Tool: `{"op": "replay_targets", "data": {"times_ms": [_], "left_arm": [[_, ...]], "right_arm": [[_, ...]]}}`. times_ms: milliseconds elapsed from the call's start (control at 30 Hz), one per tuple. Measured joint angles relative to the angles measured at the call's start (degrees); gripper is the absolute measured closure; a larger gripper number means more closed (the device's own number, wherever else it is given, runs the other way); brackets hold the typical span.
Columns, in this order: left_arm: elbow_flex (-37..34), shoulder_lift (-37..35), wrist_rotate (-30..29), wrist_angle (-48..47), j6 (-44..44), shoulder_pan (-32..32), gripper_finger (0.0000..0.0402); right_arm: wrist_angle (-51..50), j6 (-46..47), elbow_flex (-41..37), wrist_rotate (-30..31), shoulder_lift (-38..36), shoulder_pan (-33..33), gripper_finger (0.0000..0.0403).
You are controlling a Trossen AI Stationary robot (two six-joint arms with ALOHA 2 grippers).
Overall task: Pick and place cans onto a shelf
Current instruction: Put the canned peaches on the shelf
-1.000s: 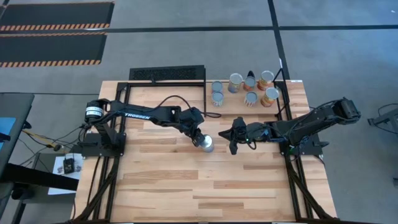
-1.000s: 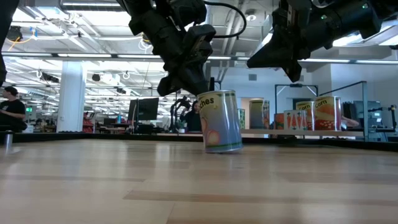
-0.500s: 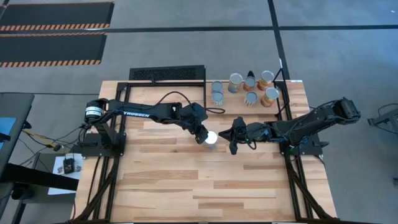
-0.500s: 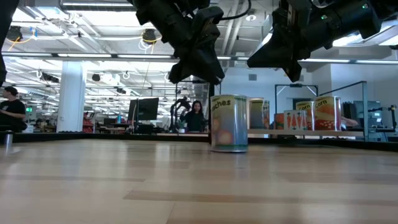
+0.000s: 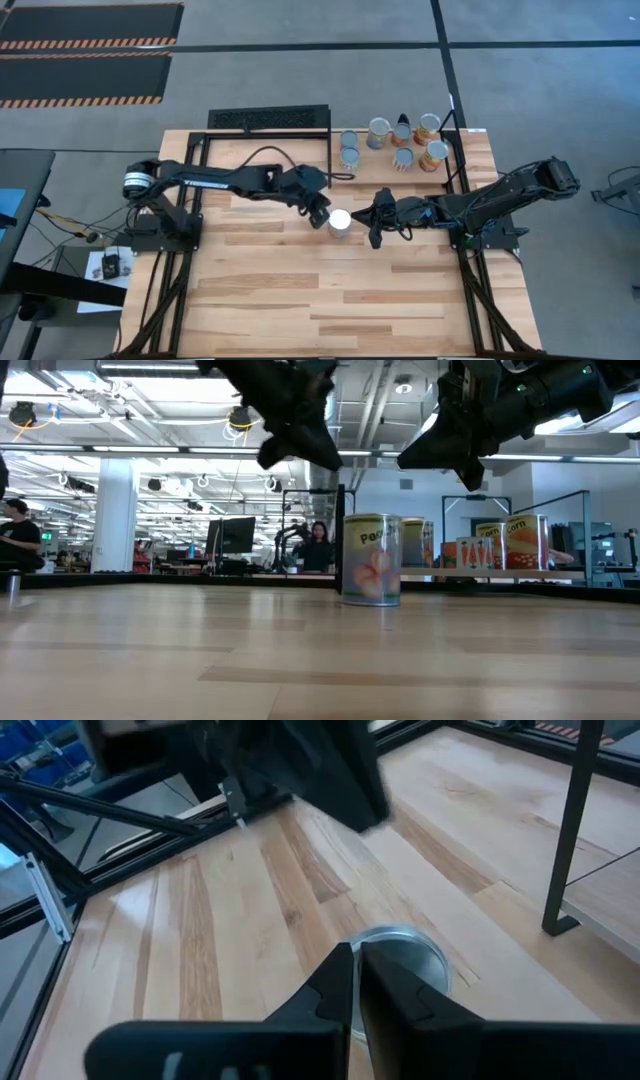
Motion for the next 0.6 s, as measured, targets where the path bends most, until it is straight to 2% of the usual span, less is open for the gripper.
{"op": "replay_targets", "data": {"times_ms": [67,233,367,600], "left_arm": [[-3.09,-2.75,-1.89,2.31,-0.04,-0.84,0.0393],[-14.27,-11.41,-2.36,15.23,-0.72,-2.85,0.0399],[-22.85,-18.13,-2.64,23.68,-0.76,-4.22,0.04],[-35.81,-28.72,-5.0,31.11,-0.86,-4.89,0.0401]], "right_arm": [[-0.09,-0.12,0.0,0.0,0.0,0.0,0.0362],[-0.43,-2.04,0.19,0.01,0.0,0.0,0.0384],[-1.89,-5.05,3.3,0.02,0.02,-0.05,0.0397],[-18.48,-6.03,12.89,0.19,0.02,-1.33,0.0387]]}}
